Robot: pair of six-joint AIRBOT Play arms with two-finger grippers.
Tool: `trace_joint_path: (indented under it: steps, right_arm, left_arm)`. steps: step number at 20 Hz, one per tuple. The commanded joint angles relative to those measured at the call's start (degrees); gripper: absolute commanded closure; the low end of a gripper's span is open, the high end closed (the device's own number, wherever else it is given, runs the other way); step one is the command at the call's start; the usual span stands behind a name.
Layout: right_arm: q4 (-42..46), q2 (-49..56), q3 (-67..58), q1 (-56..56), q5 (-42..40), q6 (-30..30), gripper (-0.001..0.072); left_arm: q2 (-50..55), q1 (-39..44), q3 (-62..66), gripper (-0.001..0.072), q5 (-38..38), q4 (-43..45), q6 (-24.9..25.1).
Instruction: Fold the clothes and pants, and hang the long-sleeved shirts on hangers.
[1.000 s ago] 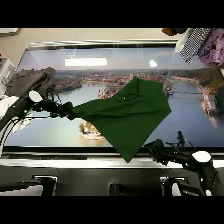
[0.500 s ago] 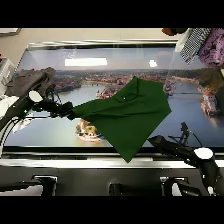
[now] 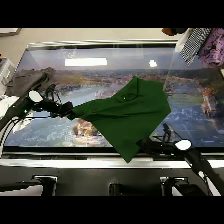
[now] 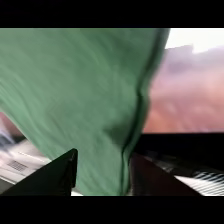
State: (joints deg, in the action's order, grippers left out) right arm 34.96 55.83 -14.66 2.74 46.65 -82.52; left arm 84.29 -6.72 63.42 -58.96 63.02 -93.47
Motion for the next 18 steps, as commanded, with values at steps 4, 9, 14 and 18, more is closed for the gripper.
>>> trace_joint_path:
  steps: [4,9,14,18]
  right_arm:
    - [-3.78,1.7,-0.13,2.86,-4.76,1.46,0.0562]
    - [-0.35,1.7,-15.52,2.86,-1.33,5.33,0.0685]
    - [15.3,1.18,-50.99,2.86,6.19,-1.14,0.0685]
    - [25.66,-2.91,-75.28,2.86,11.96,-7.19,0.0685]
  left_arm:
    - [0.02,0.02,0.0,0.0689,0.04,0.0,0.02]
    - [-2.14,-0.11,6.64,0.069,0.52,0.48,1.11]
    - [-9.62,-0.09,26.73,0.0691,1.6,6.95,0.87]
    - [-20.48,-0.09,41.11,0.0691,1.53,19.93,-1.81]
